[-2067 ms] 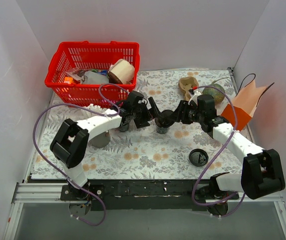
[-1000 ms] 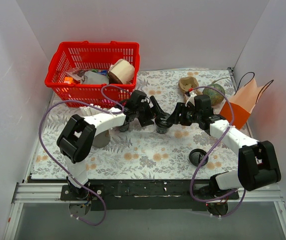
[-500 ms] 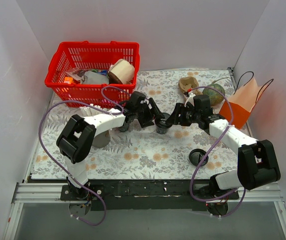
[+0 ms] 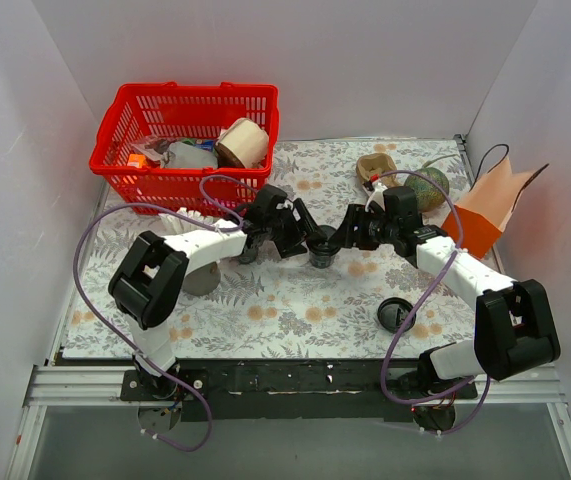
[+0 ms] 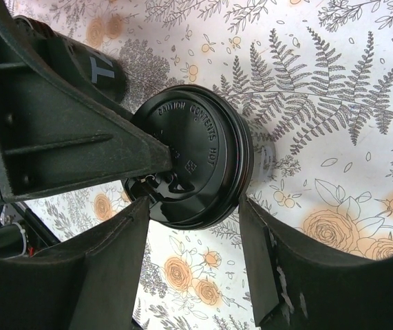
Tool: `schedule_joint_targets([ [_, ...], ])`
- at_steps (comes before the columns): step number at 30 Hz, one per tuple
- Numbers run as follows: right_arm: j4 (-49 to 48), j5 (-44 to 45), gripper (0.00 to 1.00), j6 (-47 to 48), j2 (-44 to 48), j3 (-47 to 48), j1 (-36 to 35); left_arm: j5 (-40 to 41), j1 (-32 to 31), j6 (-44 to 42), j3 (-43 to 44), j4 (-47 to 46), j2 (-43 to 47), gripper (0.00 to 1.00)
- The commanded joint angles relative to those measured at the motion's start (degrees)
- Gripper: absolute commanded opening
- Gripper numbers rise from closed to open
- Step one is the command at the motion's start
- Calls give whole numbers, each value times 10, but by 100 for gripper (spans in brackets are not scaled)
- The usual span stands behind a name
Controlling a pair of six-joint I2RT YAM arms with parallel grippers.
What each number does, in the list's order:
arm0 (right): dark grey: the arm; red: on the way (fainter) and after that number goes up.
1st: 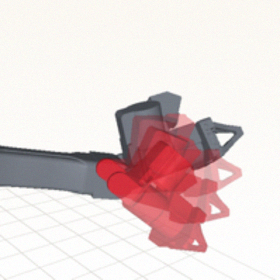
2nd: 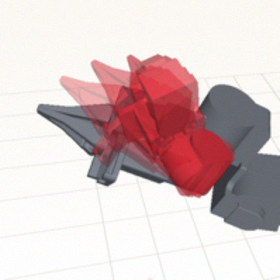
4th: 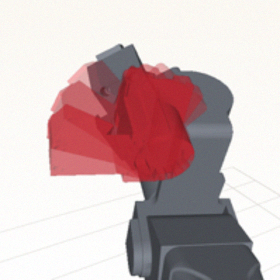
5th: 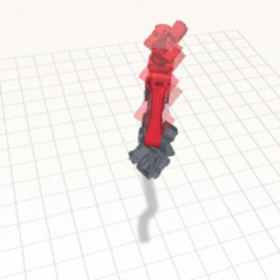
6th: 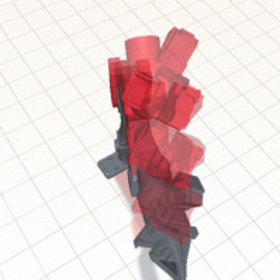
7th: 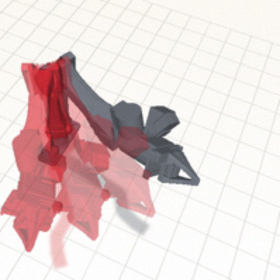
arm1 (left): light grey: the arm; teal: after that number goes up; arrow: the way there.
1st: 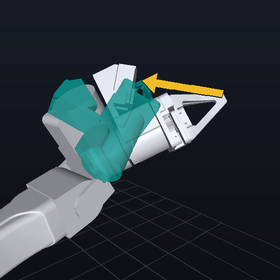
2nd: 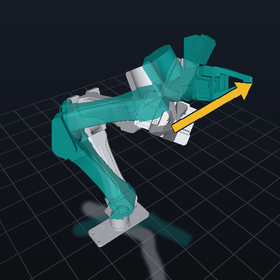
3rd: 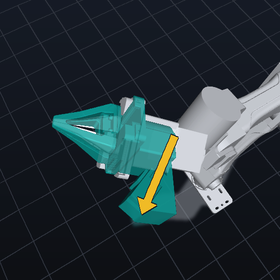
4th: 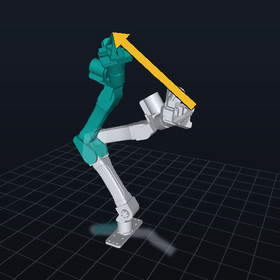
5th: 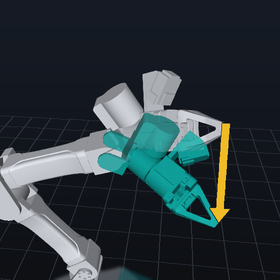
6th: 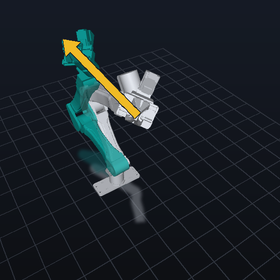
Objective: Pack the takeout coffee
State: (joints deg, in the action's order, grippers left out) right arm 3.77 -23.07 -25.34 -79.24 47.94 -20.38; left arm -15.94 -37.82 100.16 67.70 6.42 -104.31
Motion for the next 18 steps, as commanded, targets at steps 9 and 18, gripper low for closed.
schedule_joint_targets([
  [9,16,45,61,9,-1,12,-9,5,6,-3,-35,-10,49,63],
  [18,-2,54,59,3,-13,2,-12,4,7,-1,-48,-16,44,48],
])
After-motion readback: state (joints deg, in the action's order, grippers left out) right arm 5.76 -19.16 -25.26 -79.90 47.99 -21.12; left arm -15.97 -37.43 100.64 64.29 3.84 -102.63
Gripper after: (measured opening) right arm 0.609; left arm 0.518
